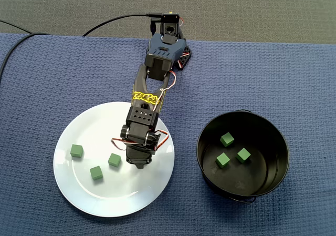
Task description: Pick up the items on the white plate and put them in the black container.
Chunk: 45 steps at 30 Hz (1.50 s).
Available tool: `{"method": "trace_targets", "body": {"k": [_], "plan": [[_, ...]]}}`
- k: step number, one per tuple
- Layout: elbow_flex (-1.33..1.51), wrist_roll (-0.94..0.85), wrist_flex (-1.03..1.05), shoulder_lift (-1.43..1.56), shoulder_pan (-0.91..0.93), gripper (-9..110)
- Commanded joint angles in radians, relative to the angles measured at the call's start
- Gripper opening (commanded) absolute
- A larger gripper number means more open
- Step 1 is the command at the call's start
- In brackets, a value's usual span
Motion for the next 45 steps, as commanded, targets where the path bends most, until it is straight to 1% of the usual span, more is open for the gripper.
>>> {"method": "trace_targets", "body": {"k": [1,5,7,11,14,17,20,22,24,26,28,31,34,39,45], "plan": [[-0.037,0.005,-0.003,0.008,-0.005,0],[-0.037,0.005,0.02,0.051,0.008,0],[-0.032,-0.014,0.051,0.133,0.026,0],[0.0,-0.058,0.087,0.482,0.101,0],[-0.012,-0.098,0.087,0.769,0.106,0],[-0.06,-0.173,0.069,0.982,-0.011,0],[-0.086,-0.259,0.011,1.08,-0.232,0],[-0.106,-0.316,-0.021,1.085,-0.402,0],[-0.055,-0.367,-0.072,1.086,-0.554,0],[0.1,-0.426,-0.161,1.117,-0.669,0],[0.293,-0.468,-0.295,1.14,-0.733,0],[0.503,-0.5,-0.44,1.131,-0.769,0],[0.634,-0.499,-0.517,1.058,-0.765,0],[0.73,-0.449,-0.627,0.876,-0.735,0],[0.779,-0.442,-0.732,0.701,-0.741,0]]}}
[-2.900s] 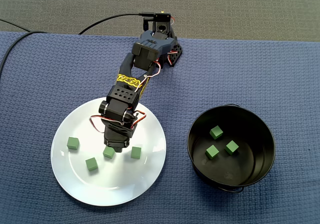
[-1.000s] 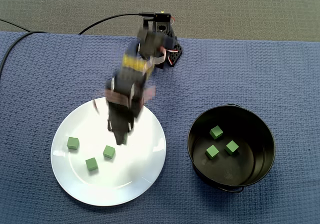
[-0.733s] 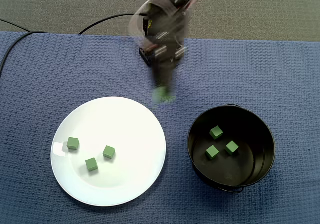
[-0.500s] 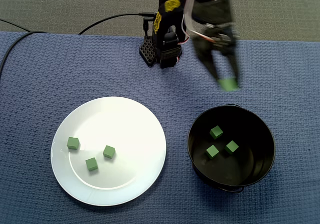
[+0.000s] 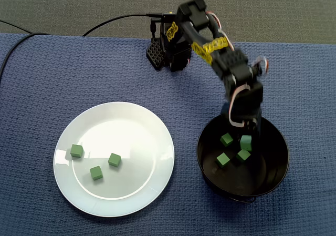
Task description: Pick up the items on the white plate and put them in the black container.
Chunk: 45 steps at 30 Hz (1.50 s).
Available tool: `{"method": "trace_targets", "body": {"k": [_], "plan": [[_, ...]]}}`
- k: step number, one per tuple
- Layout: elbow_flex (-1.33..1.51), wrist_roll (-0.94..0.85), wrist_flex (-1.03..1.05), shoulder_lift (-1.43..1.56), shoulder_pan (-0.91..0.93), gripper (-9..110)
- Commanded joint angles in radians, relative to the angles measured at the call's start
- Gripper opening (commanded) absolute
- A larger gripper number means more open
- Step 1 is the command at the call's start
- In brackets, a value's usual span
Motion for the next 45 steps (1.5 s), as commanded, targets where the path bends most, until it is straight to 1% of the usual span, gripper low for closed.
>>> {"method": "trace_targets", "body": {"k": [1,2,3,5,6,7,9,11,14,16,19,21,23,26,29,35,39,45], "plan": [[0.012,0.023,-0.074,-0.052,0.008,0],[0.023,0.026,-0.081,-0.058,0.005,0],[0.032,0.031,-0.087,-0.058,0.003,3],[0.041,0.031,-0.077,-0.046,0.002,26],[0.031,0.035,-0.051,-0.034,0.003,31],[0.008,0.037,-0.008,-0.015,0.009,35],[-0.054,0.044,0.091,0.046,0.04,39],[-0.132,0.063,0.189,0.129,0.103,40],[-0.291,0.078,0.348,0.252,0.247,41],[-0.408,0.072,0.448,0.302,0.376,40],[-0.531,0.11,0.522,0.33,0.606,37],[-0.604,0.14,0.578,0.29,0.752,36],[-0.663,0.213,0.627,0.206,0.867,36],[-0.739,0.322,0.69,0.015,0.979,36],[-0.735,0.422,0.703,-0.14,1.02,37],[-0.772,0.557,0.704,-0.416,1.005,38],[-0.834,0.591,0.686,-0.54,0.977,39],[-0.877,0.578,0.68,-0.686,0.939,38]]}}
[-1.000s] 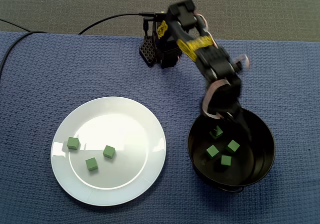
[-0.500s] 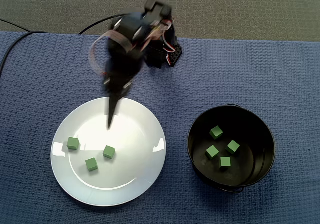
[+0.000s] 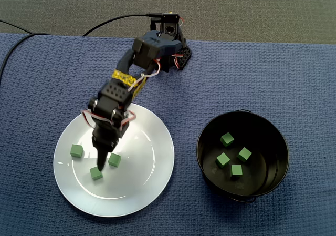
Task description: Pick up the items on the white plate and put them in the black container.
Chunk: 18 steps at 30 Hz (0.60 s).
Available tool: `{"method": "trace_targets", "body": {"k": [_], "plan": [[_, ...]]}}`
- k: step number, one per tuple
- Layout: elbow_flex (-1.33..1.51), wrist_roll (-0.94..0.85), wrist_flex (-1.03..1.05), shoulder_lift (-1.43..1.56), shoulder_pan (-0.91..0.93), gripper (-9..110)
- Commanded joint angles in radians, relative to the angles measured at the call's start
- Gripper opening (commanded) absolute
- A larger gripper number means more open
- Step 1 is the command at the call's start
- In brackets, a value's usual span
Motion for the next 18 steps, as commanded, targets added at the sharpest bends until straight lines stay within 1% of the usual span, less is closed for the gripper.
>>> {"method": "trace_targets", "body": {"k": [1,3,11,18], "plan": [[-0.066,0.003,-0.014,-0.055,-0.028,38],[-0.086,-0.002,-0.02,-0.095,-0.028,38],[-0.109,-0.026,-0.026,-0.135,-0.031,28],[-0.117,-0.037,-0.026,-0.137,-0.025,14]]}}
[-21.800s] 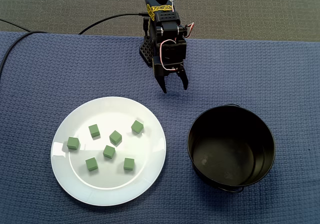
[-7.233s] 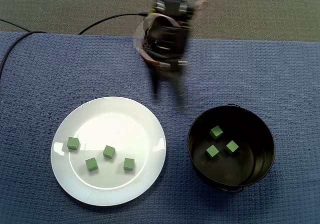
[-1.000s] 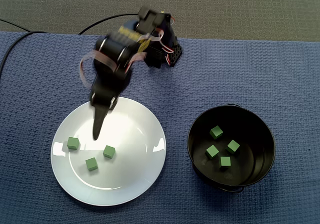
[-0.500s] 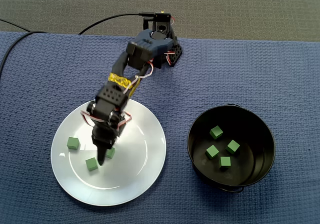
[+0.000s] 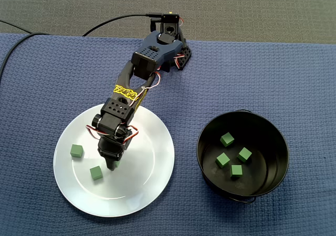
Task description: Pick up the items on the white plate and put them in the black container.
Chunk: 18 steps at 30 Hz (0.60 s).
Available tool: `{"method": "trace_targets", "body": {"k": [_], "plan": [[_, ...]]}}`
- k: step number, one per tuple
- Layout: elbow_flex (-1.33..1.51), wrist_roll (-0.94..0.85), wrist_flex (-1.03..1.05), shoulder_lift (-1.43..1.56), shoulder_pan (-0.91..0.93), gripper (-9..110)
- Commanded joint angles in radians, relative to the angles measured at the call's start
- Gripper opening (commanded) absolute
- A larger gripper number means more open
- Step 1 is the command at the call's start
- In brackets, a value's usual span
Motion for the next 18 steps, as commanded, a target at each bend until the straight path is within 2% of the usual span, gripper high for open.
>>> {"method": "trace_targets", "body": {"k": [1,10,16,18], "plan": [[-0.049,-0.014,-0.006,0.014,0.002,13],[-0.066,-0.023,0.008,0.017,0.011,0],[-0.058,-0.029,0.035,0.066,0.032,0],[-0.014,-0.107,0.043,0.149,0.048,0]]}}
